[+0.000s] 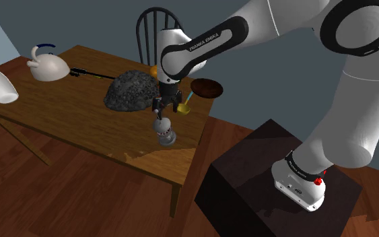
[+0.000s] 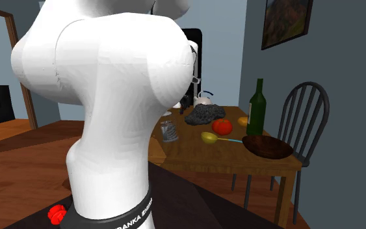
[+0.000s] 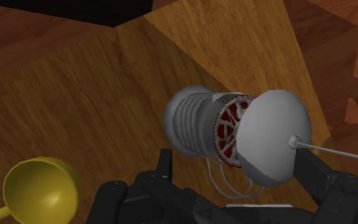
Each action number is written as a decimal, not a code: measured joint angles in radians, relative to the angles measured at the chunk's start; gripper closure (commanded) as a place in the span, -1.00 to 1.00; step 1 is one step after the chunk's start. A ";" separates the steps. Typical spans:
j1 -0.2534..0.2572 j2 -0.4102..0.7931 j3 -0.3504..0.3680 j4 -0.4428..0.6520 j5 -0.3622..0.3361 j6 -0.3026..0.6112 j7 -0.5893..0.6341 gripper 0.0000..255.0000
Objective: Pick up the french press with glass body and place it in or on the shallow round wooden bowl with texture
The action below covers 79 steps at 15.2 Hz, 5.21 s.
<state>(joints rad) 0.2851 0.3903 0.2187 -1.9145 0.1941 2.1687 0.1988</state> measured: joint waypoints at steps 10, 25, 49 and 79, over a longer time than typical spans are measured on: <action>0.023 0.088 0.004 0.008 -0.004 0.082 0.005 -1.00; 0.023 0.089 0.005 0.005 -0.004 0.087 0.005 1.00; 0.000 -0.088 0.010 0.074 0.006 -0.157 0.033 1.00; -0.389 0.174 -0.212 0.513 -0.058 -0.442 -0.512 1.00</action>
<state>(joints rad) -0.1042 0.5638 0.0071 -1.4014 0.1365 1.7264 -0.3133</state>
